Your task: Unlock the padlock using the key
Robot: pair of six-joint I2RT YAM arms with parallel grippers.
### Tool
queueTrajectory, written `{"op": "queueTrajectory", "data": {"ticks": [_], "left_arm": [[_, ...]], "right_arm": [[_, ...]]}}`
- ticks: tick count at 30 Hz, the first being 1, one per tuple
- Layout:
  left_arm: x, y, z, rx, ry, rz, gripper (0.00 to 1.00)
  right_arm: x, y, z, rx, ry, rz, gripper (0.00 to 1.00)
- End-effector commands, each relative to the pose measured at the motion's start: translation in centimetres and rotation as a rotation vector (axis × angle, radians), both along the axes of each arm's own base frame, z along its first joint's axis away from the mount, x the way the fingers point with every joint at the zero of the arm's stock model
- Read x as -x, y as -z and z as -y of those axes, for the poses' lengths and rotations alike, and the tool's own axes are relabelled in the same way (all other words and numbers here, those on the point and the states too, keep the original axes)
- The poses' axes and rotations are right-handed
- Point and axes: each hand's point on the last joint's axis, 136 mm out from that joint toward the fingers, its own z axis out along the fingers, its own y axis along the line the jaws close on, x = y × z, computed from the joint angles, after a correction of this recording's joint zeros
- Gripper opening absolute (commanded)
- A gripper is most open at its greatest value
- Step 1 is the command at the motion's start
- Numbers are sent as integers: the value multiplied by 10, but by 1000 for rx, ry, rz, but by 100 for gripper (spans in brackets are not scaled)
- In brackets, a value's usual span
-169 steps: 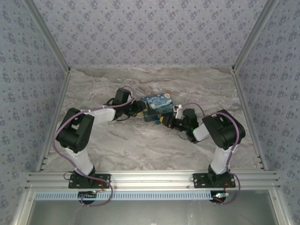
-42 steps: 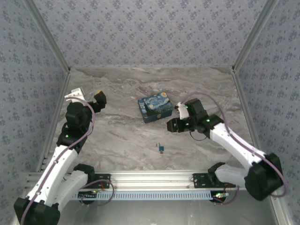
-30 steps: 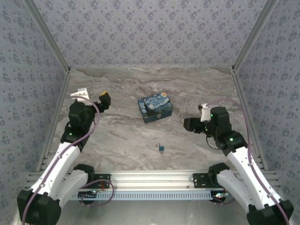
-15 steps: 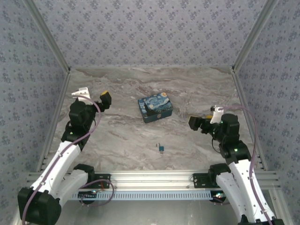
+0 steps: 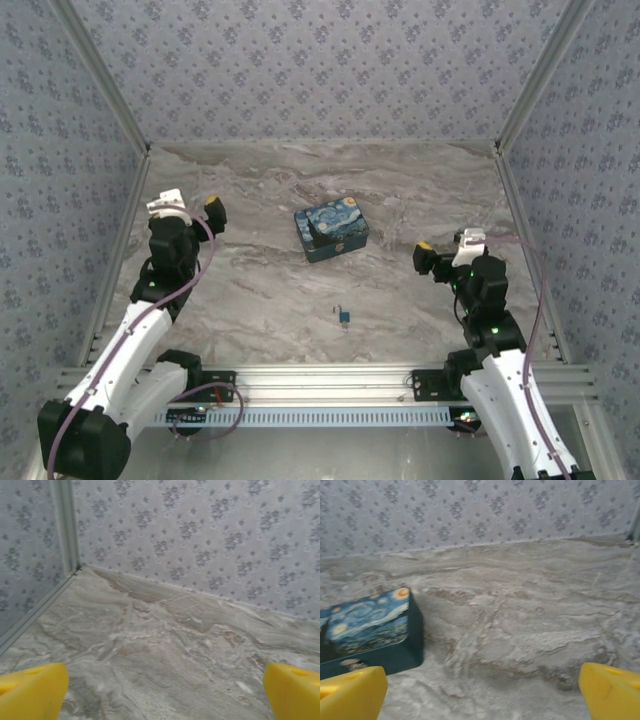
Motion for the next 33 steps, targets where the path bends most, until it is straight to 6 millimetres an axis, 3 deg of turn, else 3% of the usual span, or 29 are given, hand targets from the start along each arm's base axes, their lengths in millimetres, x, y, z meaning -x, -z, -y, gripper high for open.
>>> {"op": "queueTrajectory", "data": {"ticks": [1, 7, 17, 27, 33], "left_arm": [[6, 10, -20, -3, -95, -23, 99], [1, 35, -28, 2, -121, -83, 99], [-5, 75, -30, -52, -125, -193, 99], [-6, 91, -34, -115, -134, -231, 99], [-9, 104, -32, -128, -126, -270, 99]], "right_arm": [[-11, 0, 22, 60, 117, 81, 100], [-28, 40, 45, 46, 246, 29, 100], [-67, 82, 53, 94, 222, -15, 100], [-88, 82, 47, 156, 150, 31, 100], [-92, 100, 50, 144, 143, 58, 100]]}}
